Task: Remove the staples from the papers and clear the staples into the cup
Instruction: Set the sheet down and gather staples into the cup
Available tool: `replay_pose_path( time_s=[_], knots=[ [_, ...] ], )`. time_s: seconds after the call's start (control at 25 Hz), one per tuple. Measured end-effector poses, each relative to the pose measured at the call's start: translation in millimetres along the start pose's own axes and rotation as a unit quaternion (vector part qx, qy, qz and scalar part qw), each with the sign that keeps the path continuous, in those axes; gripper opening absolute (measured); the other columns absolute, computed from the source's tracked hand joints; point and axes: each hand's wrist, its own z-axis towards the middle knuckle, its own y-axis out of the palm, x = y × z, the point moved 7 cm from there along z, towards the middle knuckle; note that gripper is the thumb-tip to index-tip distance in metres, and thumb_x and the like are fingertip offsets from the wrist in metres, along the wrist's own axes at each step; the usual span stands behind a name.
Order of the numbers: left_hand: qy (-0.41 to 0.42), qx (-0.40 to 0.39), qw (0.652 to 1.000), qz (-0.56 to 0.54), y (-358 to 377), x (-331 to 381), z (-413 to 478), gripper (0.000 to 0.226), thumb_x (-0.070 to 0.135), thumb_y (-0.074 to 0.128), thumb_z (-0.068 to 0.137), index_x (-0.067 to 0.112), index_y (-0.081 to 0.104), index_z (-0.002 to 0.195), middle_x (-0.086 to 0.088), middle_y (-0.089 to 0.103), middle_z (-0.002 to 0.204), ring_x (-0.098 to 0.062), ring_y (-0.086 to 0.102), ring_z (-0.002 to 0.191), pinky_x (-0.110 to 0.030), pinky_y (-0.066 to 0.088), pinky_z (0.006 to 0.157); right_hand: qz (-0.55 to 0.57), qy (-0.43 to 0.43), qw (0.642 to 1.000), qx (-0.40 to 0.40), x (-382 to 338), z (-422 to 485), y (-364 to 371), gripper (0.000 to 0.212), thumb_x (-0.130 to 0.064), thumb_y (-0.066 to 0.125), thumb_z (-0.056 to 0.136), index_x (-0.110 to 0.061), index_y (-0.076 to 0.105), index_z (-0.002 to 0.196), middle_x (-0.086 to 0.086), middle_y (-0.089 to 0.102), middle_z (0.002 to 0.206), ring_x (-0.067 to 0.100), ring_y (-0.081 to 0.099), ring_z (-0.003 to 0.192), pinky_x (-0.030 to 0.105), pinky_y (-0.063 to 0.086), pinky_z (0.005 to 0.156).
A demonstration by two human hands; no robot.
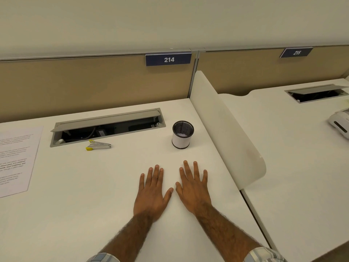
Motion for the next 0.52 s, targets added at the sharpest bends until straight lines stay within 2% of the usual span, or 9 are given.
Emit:
replay_pose_path(
  time_s=[0.12, 0.2, 0.24, 0.28, 0.36, 0.4, 0.44, 0.48, 0.52],
  knots=[
    [0.004, 0.006, 1.000, -0.007, -2, 0, 0, 0.080, 0.069, 0.010, 0.103, 0.021, -0.007, 0.165, 0.002, -0.016, 0.173, -0.020, -0.013, 0.160, -0.046, -0.007, 0.127, 0.128, -0.008, 0.992, -0.002, 4, 2, -9, 0.070, -0.049, 0.008, 0.093, -0.023, 0.025, 0.156, 0.001, -0.001, 0.167, 0.025, 0.000, 0.154, 0.047, 0.009, 0.122],
    [0.012, 0.006, 1.000, -0.006, -4, 1, -1, 0.079, 0.067, 0.010, 0.103, 0.020, -0.008, 0.165, 0.002, -0.017, 0.172, -0.018, -0.016, 0.159, -0.045, -0.007, 0.127, 0.336, 0.038, 0.941, 0.029, 16, 8, -26, 0.052, -0.029, 0.035, 0.098, -0.015, 0.043, 0.148, 0.003, 0.019, 0.164, 0.020, 0.021, 0.151, 0.025, 0.022, 0.118],
    [0.013, 0.008, 1.000, -0.006, -5, 1, -1, 0.079, 0.066, 0.011, 0.104, 0.020, -0.007, 0.165, 0.002, -0.015, 0.173, -0.018, -0.014, 0.160, -0.045, -0.006, 0.128, 0.450, 0.098, 0.886, 0.053, 27, 10, -35, 0.044, -0.015, 0.044, 0.098, -0.010, 0.053, 0.141, 0.005, 0.037, 0.157, 0.020, 0.039, 0.142, 0.014, 0.031, 0.109],
    [0.011, 0.011, 1.000, -0.006, -5, 1, -1, 0.079, 0.066, 0.013, 0.104, 0.020, -0.004, 0.165, 0.002, -0.012, 0.173, -0.019, -0.011, 0.160, -0.045, -0.005, 0.127, 0.562, 0.170, 0.808, 0.055, 37, 12, -37, 0.038, -0.007, 0.047, 0.096, -0.006, 0.061, 0.131, 0.008, 0.053, 0.143, 0.021, 0.056, 0.126, 0.010, 0.042, 0.097],
    [0.010, 0.011, 1.000, -0.004, -5, 1, -1, 0.079, 0.066, 0.013, 0.104, 0.019, -0.002, 0.165, 0.001, -0.009, 0.174, -0.019, -0.009, 0.160, -0.045, -0.005, 0.127, 0.729, 0.269, 0.629, -0.002, 43, 12, -33, 0.029, -0.001, 0.047, 0.093, 0.001, 0.068, 0.113, 0.016, 0.069, 0.115, 0.025, 0.070, 0.092, 0.022, 0.056, 0.077],
    [0.010, 0.008, 1.000, -0.004, -4, 0, -1, 0.079, 0.067, 0.013, 0.104, 0.020, -0.003, 0.165, 0.001, -0.010, 0.174, -0.019, -0.011, 0.160, -0.045, -0.006, 0.127, 0.771, 0.291, 0.566, -0.035, 42, 12, -33, 0.027, 0.001, 0.047, 0.090, 0.004, 0.069, 0.107, 0.020, 0.071, 0.107, 0.028, 0.070, 0.086, 0.029, 0.058, 0.074],
    [0.010, 0.004, 1.000, -0.006, -4, 0, -1, 0.079, 0.067, 0.012, 0.104, 0.020, -0.004, 0.165, 0.002, -0.011, 0.174, -0.018, -0.013, 0.160, -0.045, -0.006, 0.127, 0.792, 0.299, 0.529, -0.060, 42, 11, -34, 0.026, 0.003, 0.047, 0.088, 0.005, 0.069, 0.102, 0.021, 0.072, 0.101, 0.029, 0.071, 0.083, 0.033, 0.058, 0.073],
    [0.010, 0.006, 1.000, -0.008, -5, 0, -1, 0.079, 0.067, 0.012, 0.103, 0.020, -0.004, 0.165, 0.001, -0.011, 0.174, -0.018, -0.013, 0.160, -0.045, -0.006, 0.127, 0.800, 0.301, 0.515, -0.070, 44, 12, -35, 0.025, 0.004, 0.048, 0.086, 0.005, 0.069, 0.099, 0.021, 0.072, 0.096, 0.029, 0.071, 0.081, 0.034, 0.058, 0.072],
    [0.011, 0.013, 1.000, -0.007, -5, 0, -1, 0.079, 0.067, 0.012, 0.103, 0.020, -0.003, 0.165, 0.001, -0.010, 0.174, -0.019, -0.012, 0.160, -0.045, -0.005, 0.127, 0.792, 0.300, 0.529, -0.057, 48, 14, -35, 0.023, 0.003, 0.049, 0.086, 0.004, 0.070, 0.096, 0.020, 0.072, 0.094, 0.028, 0.070, 0.079, 0.032, 0.057, 0.070]
  ],
)
